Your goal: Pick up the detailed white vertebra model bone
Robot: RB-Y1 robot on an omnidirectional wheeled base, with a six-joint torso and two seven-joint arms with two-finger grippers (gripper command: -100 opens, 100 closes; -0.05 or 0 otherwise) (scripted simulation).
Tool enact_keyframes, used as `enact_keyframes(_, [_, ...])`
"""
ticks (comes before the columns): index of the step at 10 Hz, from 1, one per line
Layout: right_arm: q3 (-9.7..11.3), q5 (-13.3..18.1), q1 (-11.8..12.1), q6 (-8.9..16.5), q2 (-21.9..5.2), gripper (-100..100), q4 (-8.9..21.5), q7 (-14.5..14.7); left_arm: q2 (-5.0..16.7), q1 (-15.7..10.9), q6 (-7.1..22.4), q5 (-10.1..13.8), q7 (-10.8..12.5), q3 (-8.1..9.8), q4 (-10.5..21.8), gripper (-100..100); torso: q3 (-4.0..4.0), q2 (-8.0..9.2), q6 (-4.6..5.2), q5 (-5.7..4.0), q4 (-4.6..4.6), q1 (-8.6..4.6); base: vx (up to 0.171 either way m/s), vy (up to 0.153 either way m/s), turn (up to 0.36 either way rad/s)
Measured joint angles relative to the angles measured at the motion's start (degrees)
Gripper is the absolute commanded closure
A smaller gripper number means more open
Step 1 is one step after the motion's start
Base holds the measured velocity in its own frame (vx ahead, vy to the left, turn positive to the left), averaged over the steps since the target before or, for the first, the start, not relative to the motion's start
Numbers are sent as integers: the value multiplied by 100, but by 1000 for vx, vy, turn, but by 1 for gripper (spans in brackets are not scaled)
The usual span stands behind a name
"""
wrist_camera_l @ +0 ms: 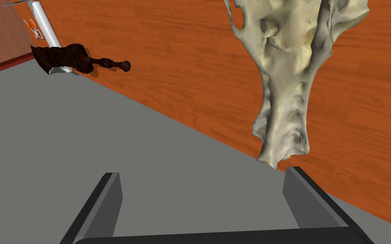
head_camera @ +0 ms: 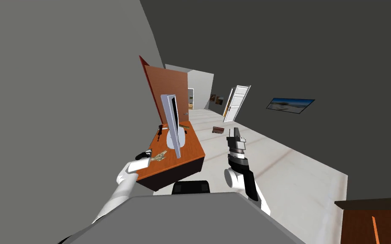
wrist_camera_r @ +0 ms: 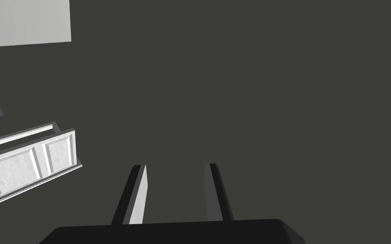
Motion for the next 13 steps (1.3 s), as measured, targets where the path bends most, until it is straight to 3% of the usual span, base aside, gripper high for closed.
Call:
enact_keyframes(6, [0, 0, 0, 0, 0, 0, 0, 0, 166, -398, 882, 67, 72, 344, 826, -100, -1, -3, 1, 0, 0, 0, 9, -13, -113])
enact_keyframes(13, [0, 0, 0, 0, 0, 0, 0, 0, 223, -729, 1485, 48, 177, 592, 1693, -100, 3, 6, -3, 2, 1, 8, 2, 2, -57])
